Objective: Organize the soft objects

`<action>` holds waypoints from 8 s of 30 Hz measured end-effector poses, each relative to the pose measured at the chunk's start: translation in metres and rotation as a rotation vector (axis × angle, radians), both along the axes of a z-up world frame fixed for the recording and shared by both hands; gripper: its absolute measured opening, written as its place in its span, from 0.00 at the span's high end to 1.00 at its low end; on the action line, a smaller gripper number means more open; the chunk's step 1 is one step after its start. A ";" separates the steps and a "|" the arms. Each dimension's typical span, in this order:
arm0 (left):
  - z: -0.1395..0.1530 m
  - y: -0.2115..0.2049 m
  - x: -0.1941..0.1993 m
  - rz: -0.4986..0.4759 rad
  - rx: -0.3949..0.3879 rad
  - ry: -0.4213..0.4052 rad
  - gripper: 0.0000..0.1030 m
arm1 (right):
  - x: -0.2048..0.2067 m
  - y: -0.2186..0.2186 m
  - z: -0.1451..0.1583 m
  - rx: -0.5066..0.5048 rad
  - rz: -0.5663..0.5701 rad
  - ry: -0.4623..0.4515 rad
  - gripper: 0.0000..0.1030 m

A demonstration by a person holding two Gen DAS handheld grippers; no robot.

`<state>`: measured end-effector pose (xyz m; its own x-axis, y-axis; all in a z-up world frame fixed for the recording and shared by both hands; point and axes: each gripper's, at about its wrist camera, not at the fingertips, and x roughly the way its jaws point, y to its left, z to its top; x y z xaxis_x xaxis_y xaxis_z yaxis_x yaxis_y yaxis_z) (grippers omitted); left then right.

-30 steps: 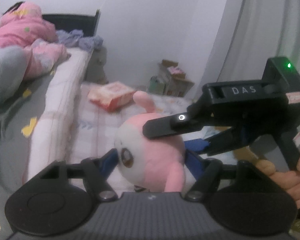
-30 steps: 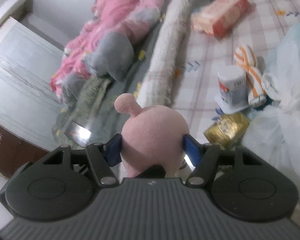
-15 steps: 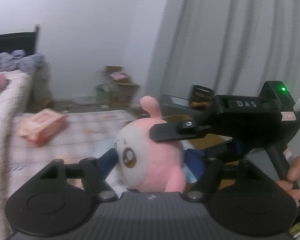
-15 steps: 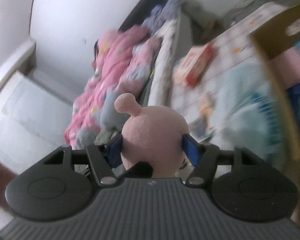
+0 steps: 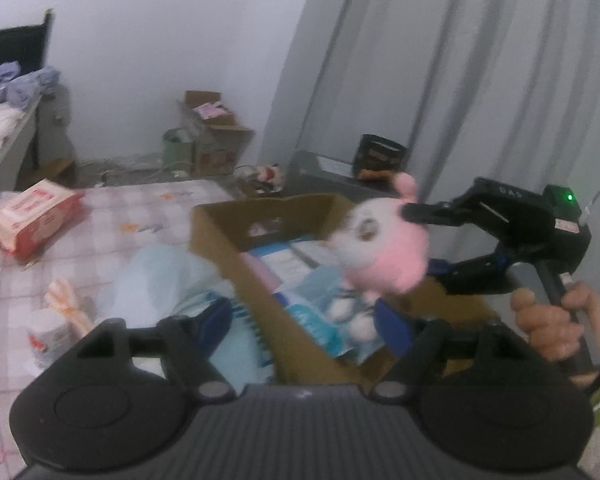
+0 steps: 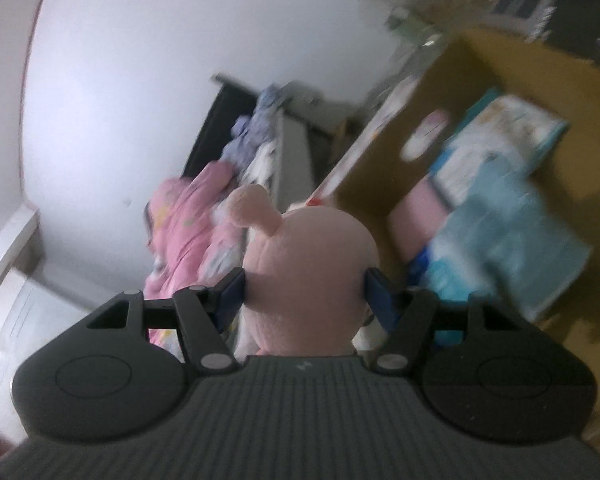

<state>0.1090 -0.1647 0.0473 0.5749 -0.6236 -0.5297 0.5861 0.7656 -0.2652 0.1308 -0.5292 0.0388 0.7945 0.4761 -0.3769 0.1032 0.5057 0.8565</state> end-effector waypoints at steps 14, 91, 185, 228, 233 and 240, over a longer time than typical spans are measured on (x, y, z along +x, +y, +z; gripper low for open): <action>-0.005 0.043 -0.004 0.105 0.024 0.012 0.24 | 0.043 -0.050 -0.075 -0.166 -0.111 0.226 0.37; -0.037 0.151 0.007 0.308 0.199 -0.029 0.26 | 0.105 0.301 0.021 -0.429 0.518 0.091 0.35; -0.089 0.254 -0.111 0.427 0.188 0.230 0.33 | 0.099 0.474 -0.090 -0.491 1.060 0.302 0.39; -0.097 0.189 -0.058 0.405 0.318 0.057 0.52 | 0.097 0.378 -0.110 -0.110 0.790 0.287 0.74; -0.083 0.188 -0.063 0.405 0.306 0.034 0.52 | 0.092 0.377 -0.100 -0.107 0.790 0.262 0.74; -0.041 0.170 -0.065 0.370 0.306 -0.054 0.52 | 0.083 0.354 -0.063 -0.074 0.746 0.180 0.74</action>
